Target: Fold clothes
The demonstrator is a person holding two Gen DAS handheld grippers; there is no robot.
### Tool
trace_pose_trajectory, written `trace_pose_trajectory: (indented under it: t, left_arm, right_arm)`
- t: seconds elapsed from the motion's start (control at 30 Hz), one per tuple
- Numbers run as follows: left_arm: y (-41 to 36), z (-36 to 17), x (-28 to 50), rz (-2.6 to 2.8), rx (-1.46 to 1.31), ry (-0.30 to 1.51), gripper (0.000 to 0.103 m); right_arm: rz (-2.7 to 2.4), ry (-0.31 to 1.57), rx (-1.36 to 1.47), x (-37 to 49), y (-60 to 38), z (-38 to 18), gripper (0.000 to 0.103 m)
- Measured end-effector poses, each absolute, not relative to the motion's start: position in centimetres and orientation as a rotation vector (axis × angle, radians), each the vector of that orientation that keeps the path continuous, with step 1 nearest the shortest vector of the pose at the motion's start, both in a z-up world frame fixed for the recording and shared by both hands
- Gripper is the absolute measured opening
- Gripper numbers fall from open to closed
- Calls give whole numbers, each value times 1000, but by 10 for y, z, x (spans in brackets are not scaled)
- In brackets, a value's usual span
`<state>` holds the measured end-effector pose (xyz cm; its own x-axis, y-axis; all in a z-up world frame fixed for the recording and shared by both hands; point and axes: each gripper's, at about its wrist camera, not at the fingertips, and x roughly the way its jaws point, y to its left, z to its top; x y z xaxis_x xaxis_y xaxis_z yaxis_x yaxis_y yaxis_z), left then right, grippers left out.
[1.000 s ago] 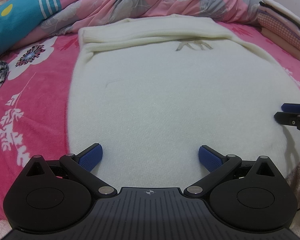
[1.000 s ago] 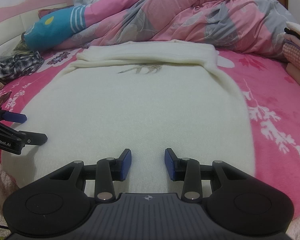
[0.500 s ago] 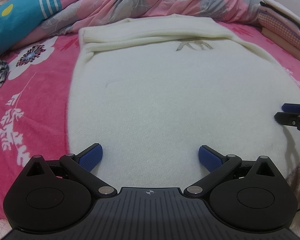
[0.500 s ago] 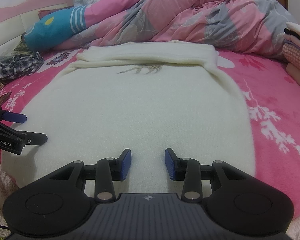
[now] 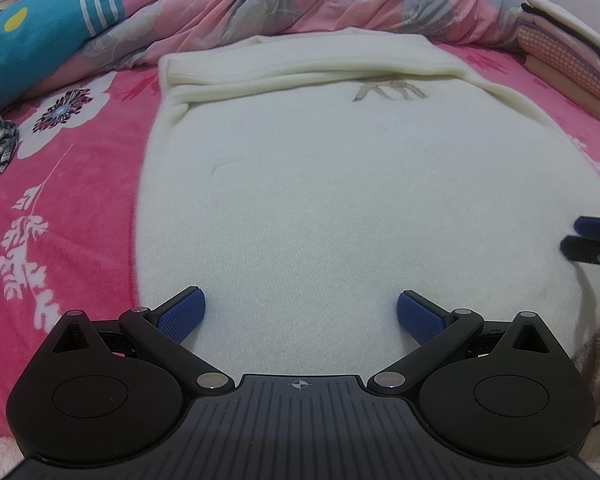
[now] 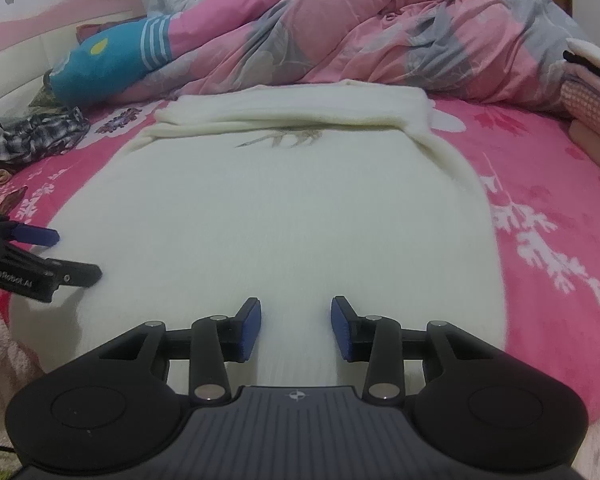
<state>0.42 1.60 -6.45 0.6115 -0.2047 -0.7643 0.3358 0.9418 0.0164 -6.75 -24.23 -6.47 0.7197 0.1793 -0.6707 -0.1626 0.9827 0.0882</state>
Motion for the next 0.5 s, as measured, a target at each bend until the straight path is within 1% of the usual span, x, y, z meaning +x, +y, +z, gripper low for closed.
trace_pose_trajectory:
  t: [0.3, 0.5]
  left_arm:
    - [17, -63, -1, -297, 158, 862, 103]
    - [18, -63, -9, -281, 156, 863, 103]
  right_arm:
    - [198, 767, -68, -89, -233, -57, 43]
    - [249, 743, -79, -85, -220, -53, 43]
